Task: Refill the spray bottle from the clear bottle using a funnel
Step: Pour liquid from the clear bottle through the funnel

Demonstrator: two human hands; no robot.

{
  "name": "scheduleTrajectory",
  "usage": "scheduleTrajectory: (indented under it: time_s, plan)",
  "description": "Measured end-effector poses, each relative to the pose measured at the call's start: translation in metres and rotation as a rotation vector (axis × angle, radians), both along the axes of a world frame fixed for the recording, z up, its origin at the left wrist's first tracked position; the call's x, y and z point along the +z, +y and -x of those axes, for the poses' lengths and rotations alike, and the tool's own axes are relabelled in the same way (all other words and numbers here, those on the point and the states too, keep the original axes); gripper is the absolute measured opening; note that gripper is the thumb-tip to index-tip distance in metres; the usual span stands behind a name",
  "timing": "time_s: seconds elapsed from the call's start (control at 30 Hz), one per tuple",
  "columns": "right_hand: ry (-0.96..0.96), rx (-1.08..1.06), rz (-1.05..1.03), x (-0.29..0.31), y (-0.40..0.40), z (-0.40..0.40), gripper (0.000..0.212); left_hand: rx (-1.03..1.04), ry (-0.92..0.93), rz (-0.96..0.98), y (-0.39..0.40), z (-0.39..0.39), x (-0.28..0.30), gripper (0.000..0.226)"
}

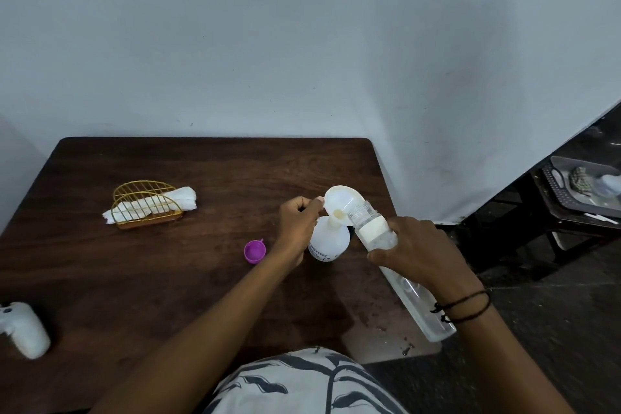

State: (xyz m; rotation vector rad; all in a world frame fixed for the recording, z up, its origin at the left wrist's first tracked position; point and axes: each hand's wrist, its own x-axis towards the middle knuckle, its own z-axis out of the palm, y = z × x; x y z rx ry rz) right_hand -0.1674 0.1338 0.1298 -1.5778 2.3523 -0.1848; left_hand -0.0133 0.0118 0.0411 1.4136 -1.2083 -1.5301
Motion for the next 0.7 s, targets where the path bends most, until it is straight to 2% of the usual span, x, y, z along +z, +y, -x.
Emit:
scheduleTrajectory:
  time_s: [0.7]
  plan:
    - [0.046, 0.008, -0.035, 0.0095, 0.0003, -0.0070, 0.048, -0.017, -0.003, -0.015, 0.0007, -0.0023, -0.0001, 0.036]
